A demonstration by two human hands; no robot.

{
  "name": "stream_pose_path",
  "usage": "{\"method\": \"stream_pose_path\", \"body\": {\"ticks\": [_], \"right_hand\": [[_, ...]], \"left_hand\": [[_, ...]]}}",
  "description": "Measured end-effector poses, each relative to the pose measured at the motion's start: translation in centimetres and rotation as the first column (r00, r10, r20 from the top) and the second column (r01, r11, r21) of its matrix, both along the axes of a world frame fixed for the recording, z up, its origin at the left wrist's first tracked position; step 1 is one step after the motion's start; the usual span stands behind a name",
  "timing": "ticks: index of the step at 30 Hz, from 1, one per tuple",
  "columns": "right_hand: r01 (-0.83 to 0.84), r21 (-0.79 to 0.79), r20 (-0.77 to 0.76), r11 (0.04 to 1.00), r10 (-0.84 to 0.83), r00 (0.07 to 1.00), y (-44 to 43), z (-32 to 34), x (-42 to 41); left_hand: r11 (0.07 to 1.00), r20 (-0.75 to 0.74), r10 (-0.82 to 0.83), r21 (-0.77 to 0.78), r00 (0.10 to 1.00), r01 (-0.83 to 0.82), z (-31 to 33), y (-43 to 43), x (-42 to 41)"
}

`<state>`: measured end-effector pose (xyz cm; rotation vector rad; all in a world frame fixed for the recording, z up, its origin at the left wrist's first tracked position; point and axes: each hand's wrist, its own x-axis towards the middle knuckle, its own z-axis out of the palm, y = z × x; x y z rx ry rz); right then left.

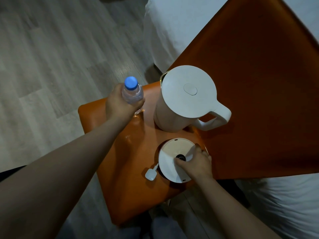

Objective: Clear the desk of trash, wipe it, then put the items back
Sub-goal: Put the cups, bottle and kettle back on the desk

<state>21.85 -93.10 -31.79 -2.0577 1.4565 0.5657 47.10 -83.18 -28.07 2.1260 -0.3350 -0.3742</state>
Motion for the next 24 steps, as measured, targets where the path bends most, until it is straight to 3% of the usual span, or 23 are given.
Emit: {"method": "stream_pose_path", "body": {"ticks": [10,24], "right_hand": [[-0.022,0.009,0.000,1.000,0.022,1.000,1.4,3.1,0.7],[-0.122,-0.105,0.079,0.987,0.130,0.988,5.7,14.3,2.0]], "left_hand": [[0.992,-0.010,-0.126,0.032,0.992,0.126,3.5,6.7,-3.7],[1.000,-0.151,0.022,0.009,0.988,-0.021,14.3,16.0,-8.9]]}}
